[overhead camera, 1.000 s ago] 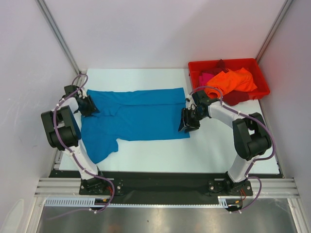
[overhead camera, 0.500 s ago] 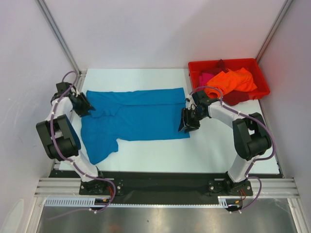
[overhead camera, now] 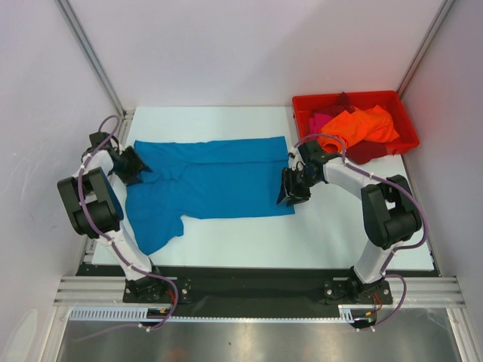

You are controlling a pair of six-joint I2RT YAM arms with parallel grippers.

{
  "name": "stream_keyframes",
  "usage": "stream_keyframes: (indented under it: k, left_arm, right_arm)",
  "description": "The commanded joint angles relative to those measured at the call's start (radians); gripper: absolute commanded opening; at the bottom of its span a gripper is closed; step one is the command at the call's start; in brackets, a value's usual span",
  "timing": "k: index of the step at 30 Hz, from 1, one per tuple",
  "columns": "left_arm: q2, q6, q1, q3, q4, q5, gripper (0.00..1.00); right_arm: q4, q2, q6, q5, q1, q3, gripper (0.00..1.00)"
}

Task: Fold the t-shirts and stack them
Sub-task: Fold the tshirt

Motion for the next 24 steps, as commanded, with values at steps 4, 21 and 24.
stream_keyframes:
  k: [4, 21, 24]
  left_arm:
    - [0.024, -0.046, 0.008, 0.022, 0.059, 0.048, 0.62]
    - [0.073, -0.050, 0.010, 0.058, 0.100, 0.043, 0.63]
    - [0.093, -0.046, 0.008, 0.079, 0.097, 0.039, 0.63]
  right_arm:
    - [-0.005, -0.024, -0.013, -0.007, -0.006, 0.018, 0.48]
    - [-0.003, -0.014, -0.007, -0.008, 0.000, 0.016, 0.47]
    - [-0.005, -0.013, -0.007, -0.007, -0.003, 0.016, 0.47]
